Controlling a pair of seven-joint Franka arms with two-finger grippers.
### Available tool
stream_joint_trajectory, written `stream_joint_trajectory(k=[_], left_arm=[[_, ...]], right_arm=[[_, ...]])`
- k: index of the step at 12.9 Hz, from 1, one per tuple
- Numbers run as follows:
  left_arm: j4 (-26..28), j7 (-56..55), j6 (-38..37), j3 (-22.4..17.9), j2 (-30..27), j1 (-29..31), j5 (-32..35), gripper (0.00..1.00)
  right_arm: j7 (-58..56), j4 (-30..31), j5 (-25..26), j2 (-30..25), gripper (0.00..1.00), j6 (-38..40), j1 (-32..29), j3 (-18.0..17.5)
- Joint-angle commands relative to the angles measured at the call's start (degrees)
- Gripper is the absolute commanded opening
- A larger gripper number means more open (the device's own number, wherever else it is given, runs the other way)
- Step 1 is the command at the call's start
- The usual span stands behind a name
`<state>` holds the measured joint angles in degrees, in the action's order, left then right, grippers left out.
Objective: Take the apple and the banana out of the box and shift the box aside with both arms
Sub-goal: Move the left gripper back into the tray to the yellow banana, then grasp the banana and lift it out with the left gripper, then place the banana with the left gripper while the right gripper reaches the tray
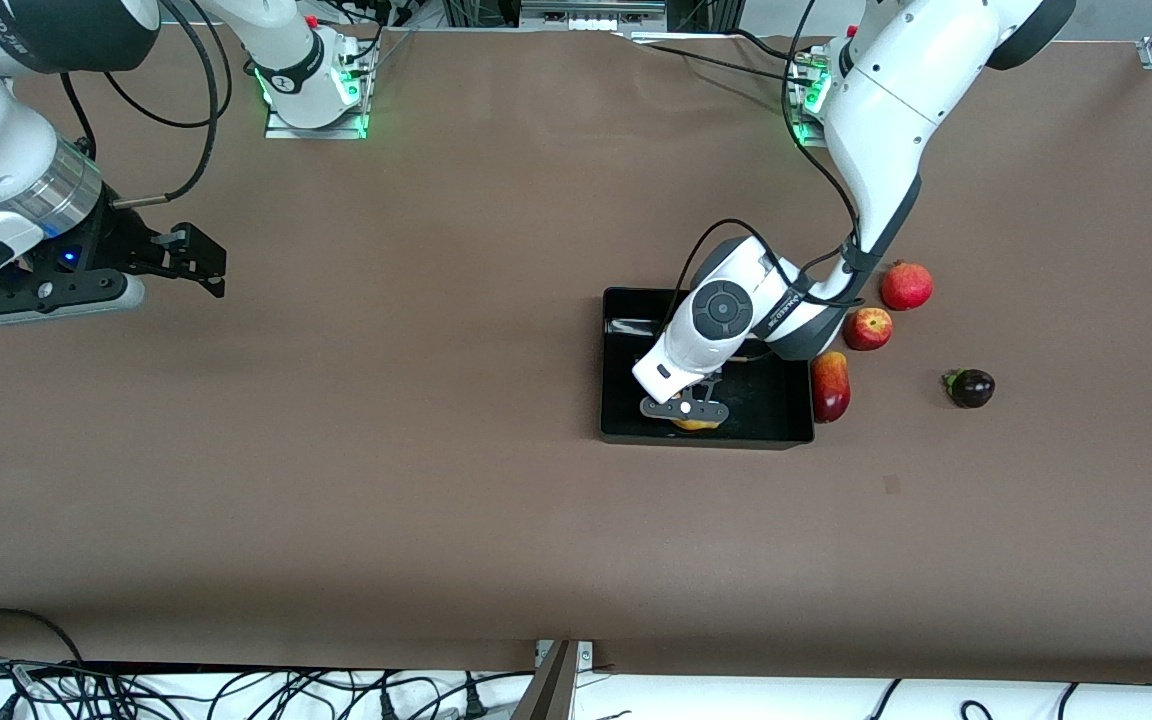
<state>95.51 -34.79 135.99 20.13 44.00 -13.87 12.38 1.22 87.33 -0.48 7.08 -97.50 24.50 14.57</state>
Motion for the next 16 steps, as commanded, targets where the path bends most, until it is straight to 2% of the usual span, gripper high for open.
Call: stream_joint_trajectory(k=[1,5,7,9,13,16], left_arm=[[-0.85,-0.63,-4.05,-0.27,-2.51,-0.02,1.33,0.00],[-3.48,0.07,-14.24,-0.27,-10.23,1.73,1.42,0.00],[-7.95,0.68,-22.57,-0.26,-11.39,3.23,1.59,0.00],[-11.83,7.59,-29.88,-0.79,-11.22,6.37,1.77,0.00],[-10.44,25.68,-30.09,-0.97,-9.56,18.93,3.42,0.00],[-7.37,32.92,-26.51,-0.88,-7.36,25.35,3.88,0.00]], right_arm=[[-0.07,-0.85,-0.93,0.30,1.00,0.20,0.11,0.19],[-0.07,-0.85,-0.93,0.30,1.00,0.21,0.20,0.19],[-0.07,-0.85,-0.93,0.21,1.00,0.21,0.11,0.19],[-0.07,-0.85,-0.84,0.21,1.00,0.21,0.20,0.19],[-0.95,-0.85,-0.93,0.39,1.00,-1.97,0.63,-0.15],[-0.78,-0.59,-1.02,0.48,1.00,-2.52,3.00,-0.68]])
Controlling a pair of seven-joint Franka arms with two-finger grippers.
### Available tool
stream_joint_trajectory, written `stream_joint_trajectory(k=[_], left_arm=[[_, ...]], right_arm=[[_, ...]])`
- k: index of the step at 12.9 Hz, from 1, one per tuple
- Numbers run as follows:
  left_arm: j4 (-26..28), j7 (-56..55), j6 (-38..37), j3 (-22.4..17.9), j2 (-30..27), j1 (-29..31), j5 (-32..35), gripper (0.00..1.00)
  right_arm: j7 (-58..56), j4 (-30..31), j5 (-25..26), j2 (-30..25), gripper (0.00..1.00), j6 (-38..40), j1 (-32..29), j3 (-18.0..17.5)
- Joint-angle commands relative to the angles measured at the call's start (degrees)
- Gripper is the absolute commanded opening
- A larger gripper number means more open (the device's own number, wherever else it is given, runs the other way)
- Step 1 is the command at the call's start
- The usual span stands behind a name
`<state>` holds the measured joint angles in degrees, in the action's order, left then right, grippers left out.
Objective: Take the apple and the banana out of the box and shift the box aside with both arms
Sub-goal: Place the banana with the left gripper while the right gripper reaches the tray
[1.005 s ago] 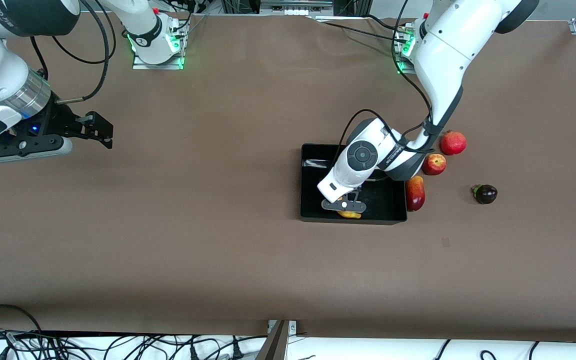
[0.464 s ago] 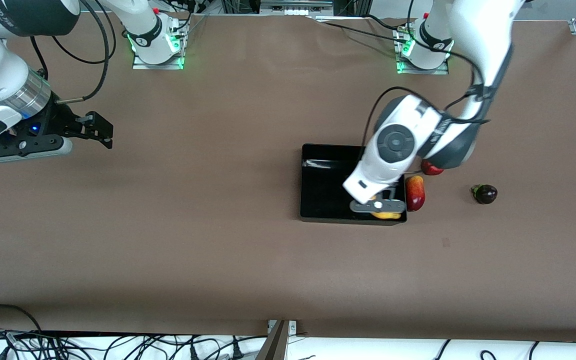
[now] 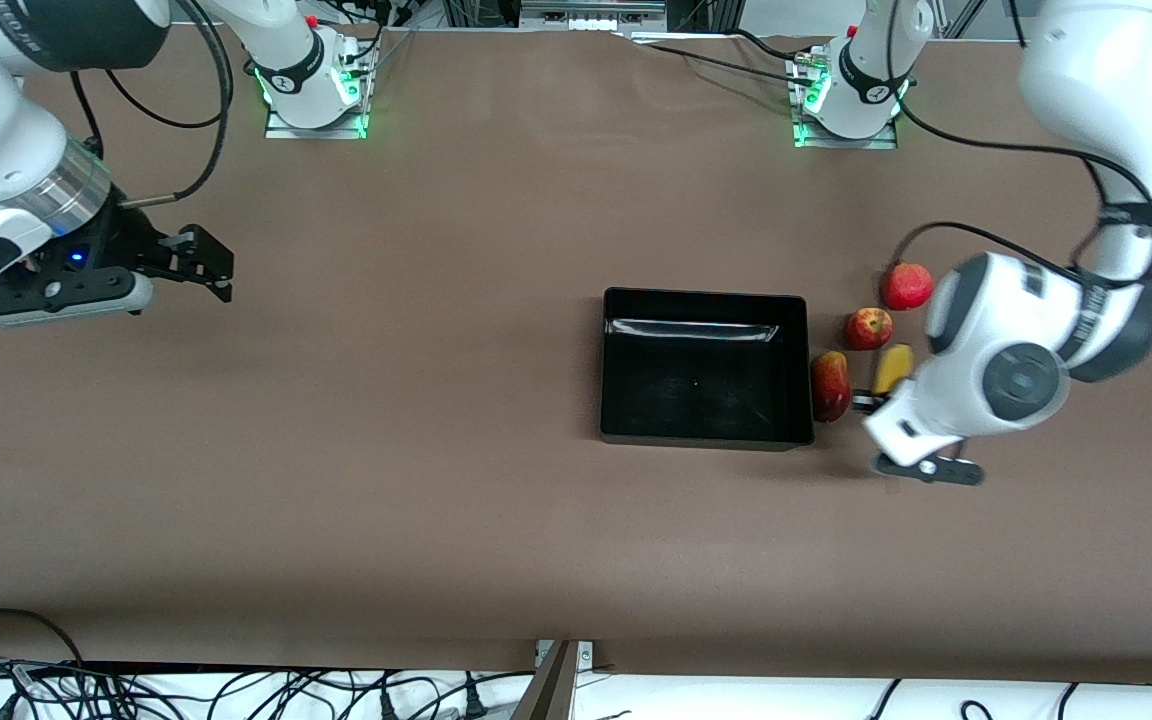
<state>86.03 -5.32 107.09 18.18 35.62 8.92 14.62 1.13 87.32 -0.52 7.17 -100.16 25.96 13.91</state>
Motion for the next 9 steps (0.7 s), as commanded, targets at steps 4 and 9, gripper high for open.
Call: stream_joint_trajectory(k=[4,9], left_arm=[[11.25,8.65,18.74,0.90,2.43,6.36,1.90,0.02],[11.54,8.13,21.24,1.33,2.27,8.39,4.45,1.00]], right_arm=[[-0.95,-0.23,-0.71,3.53,1.00,3.74,4.27,-0.03],[1.90,-0.66,-4.55,8.02,1.00,3.40,9.01,-0.11]])
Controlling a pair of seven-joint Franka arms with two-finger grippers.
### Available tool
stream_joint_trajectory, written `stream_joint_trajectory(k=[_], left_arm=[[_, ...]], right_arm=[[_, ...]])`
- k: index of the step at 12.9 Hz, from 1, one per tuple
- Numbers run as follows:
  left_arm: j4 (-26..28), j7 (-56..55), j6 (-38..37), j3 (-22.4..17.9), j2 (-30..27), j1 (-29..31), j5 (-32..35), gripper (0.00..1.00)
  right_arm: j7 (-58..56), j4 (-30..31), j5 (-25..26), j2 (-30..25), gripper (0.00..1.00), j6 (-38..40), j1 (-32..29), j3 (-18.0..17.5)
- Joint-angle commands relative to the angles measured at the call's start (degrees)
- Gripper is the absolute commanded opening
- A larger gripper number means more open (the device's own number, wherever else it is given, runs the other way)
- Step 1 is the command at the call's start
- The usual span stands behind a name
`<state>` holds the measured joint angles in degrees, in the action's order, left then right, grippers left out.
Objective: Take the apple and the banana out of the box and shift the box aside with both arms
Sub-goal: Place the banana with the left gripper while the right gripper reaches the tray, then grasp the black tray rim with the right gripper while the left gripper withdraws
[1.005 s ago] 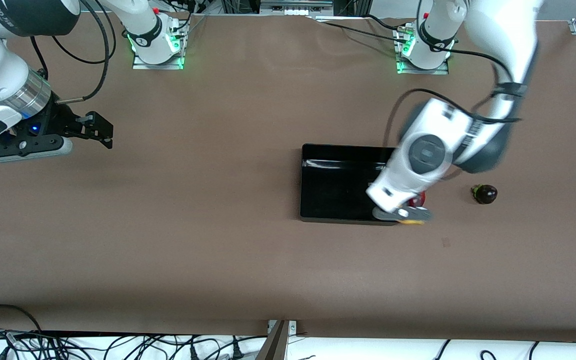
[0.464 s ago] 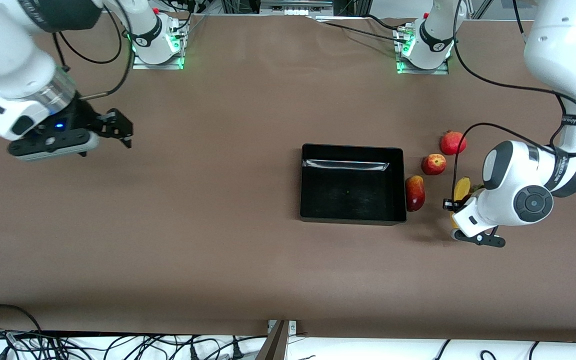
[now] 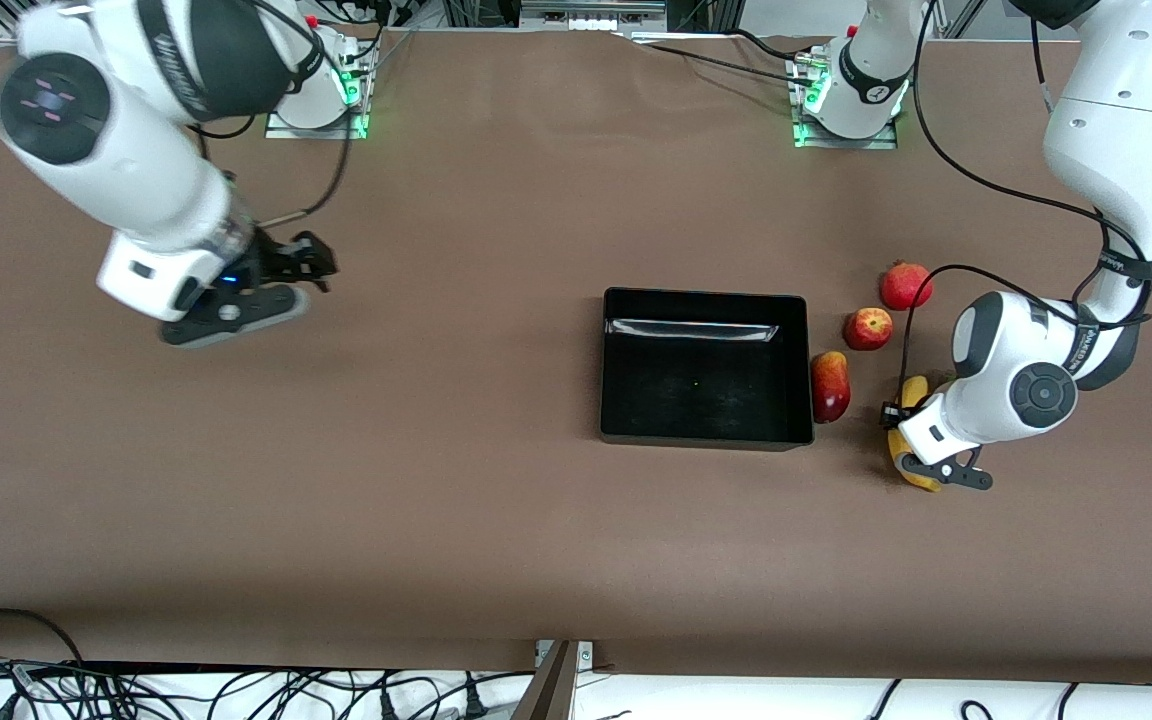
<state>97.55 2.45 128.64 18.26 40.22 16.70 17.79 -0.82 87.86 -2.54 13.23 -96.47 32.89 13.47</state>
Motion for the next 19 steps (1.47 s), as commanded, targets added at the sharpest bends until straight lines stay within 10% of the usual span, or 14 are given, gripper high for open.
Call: stream_joint_trajectory(k=[1,10,14,16,19], left_arm=[[-0.17,0.45,-1.28,1.77,-4.25,0.53,0.58,1.00],[-26.70,0.01,-41.78,9.78,-14.19,0.27,-5.37,1.00],[-20.67,-0.86,-41.54,-11.79,-25.17,-14.11,-16.86,1.00],[-11.91,-1.91,-36.57,-16.32,-31.39,-17.65,-17.88,1.00],[2.18,-5.52,-26.08,-17.46,-41.34,-19.41,-17.70,1.00]], right_arm=[[8.33,-1.29,-4.30,3.71,1.00,-2.48,4.26,0.33],[43.59,-12.27,-8.01,29.90,1.00,-28.66,21.68,0.33],[46.96,-12.45,-8.97,34.92,1.00,-36.76,22.91,0.33],[47.66,-12.45,-9.15,37.12,0.95,-39.31,23.44,0.33],[47.40,-12.45,-9.15,39.59,0.55,-40.47,23.71,-0.46]])
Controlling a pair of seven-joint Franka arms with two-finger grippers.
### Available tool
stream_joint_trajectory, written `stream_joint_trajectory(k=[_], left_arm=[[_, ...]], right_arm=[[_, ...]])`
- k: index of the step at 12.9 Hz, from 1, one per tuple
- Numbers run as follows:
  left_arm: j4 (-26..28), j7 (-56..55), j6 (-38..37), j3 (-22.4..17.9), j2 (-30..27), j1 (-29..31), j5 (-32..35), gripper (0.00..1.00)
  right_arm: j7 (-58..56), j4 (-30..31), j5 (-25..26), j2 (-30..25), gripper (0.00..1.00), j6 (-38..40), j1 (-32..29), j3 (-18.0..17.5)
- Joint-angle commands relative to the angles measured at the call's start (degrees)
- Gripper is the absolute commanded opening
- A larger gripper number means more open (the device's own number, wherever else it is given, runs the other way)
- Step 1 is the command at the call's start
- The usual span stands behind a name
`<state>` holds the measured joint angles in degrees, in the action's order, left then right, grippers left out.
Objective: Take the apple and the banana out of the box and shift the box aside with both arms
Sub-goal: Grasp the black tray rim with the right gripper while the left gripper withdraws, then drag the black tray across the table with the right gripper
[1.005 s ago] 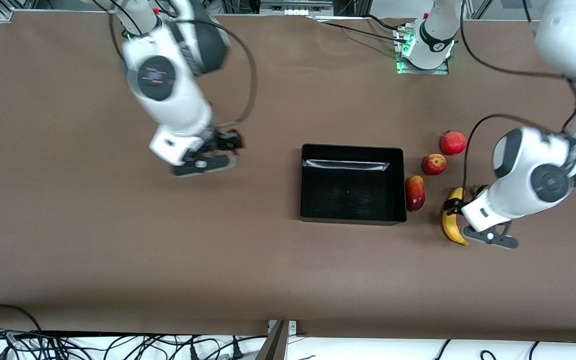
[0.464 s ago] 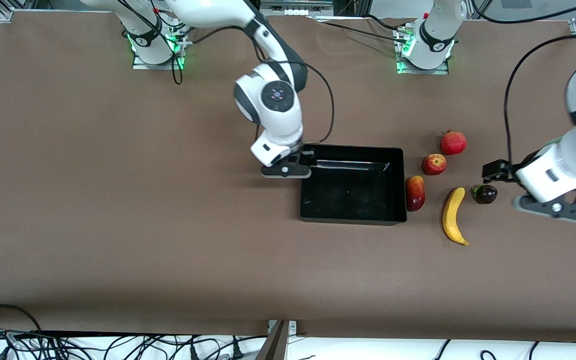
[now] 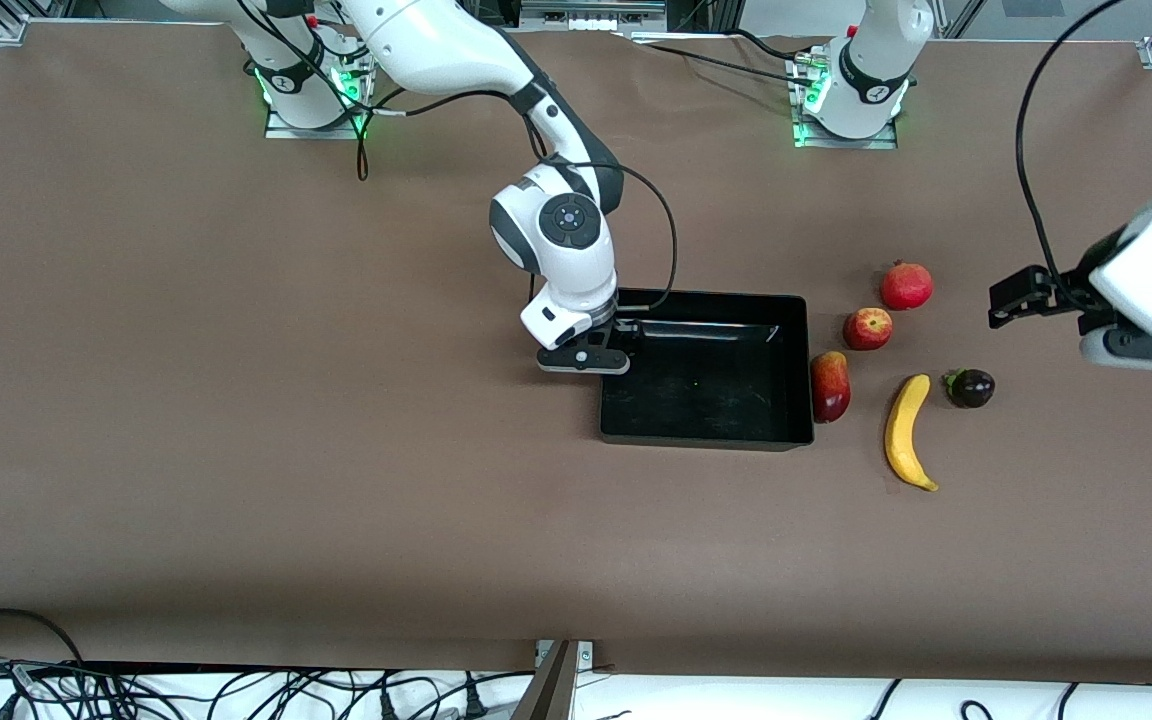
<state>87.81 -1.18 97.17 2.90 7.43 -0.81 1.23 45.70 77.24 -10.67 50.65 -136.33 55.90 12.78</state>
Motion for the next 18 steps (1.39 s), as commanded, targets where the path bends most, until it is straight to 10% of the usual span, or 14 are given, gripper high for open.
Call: stream_joint_trajectory(k=[1,3,11,18], left_arm=[[12.91,-2.15,5.39,-2.98,-9.71,-2.09,-1.15,1.00],[12.39,-1.28,4.00,-2.64,-9.37,-2.09,-0.97,1.00],[11.07,-1.28,2.32,-2.46,-8.75,-2.09,-0.97,1.00],[10.63,-1.37,2.23,-2.37,-8.49,-2.09,-0.97,1.00]], right_arm=[[0.53,-1.83,-1.02,2.25,0.40,-0.60,0.62,0.22],[0.35,-1.83,-1.11,2.08,0.01,-0.34,0.44,0.22],[-4.55,-1.74,-1.28,-2.74,0.00,5.53,-2.01,0.31],[-39.32,9.82,-3.13,-18.72,0.00,17.15,-17.72,1.28]])
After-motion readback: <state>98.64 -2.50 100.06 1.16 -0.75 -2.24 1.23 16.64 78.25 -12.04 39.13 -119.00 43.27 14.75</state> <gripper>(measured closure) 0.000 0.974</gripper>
